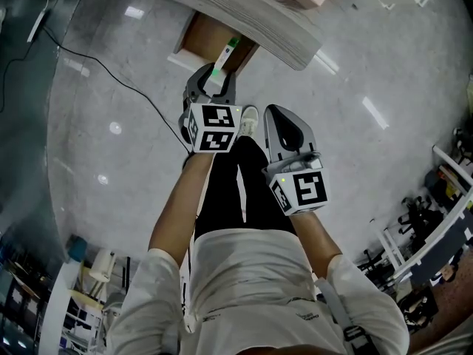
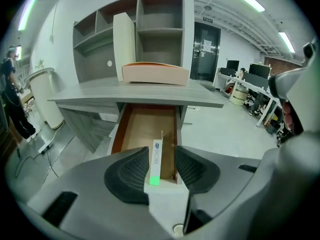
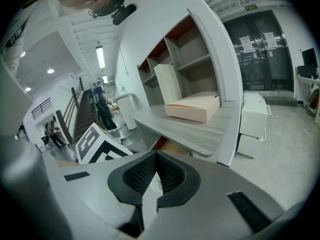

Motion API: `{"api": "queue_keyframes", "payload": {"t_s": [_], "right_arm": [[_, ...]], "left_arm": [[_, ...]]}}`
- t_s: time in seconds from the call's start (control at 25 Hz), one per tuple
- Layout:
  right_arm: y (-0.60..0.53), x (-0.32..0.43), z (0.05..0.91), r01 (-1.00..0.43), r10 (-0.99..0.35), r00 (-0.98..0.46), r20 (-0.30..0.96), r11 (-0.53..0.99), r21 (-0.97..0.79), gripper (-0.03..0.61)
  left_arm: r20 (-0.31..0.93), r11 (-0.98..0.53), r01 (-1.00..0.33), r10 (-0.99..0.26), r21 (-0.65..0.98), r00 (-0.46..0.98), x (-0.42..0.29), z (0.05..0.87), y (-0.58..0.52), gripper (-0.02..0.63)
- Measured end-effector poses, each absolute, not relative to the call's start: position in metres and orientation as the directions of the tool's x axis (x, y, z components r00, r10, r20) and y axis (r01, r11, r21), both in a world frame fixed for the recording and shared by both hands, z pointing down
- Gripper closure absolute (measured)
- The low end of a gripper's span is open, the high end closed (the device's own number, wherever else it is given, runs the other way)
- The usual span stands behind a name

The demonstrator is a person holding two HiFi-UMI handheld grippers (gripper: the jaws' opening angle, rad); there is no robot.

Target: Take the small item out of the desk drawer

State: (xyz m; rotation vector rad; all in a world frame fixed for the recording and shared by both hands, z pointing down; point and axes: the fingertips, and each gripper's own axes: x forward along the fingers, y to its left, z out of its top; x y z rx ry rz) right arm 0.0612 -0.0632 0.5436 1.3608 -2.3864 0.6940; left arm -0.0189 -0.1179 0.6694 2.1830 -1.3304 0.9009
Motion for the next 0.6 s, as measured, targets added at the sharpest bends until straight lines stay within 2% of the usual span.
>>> {"api": "queue_keyframes", "payload": {"t_s": [0.6], "right_arm": [[-0.066, 0.056, 0.565, -0.862, -0.690, -0.505, 0.518, 0.430, -0.268, 0.546]], "left_arm": [[0.782, -0.459, -0.888, -0.552, 0.006, 0.290, -0.021, 0.718, -0.135, 0.457]]}}
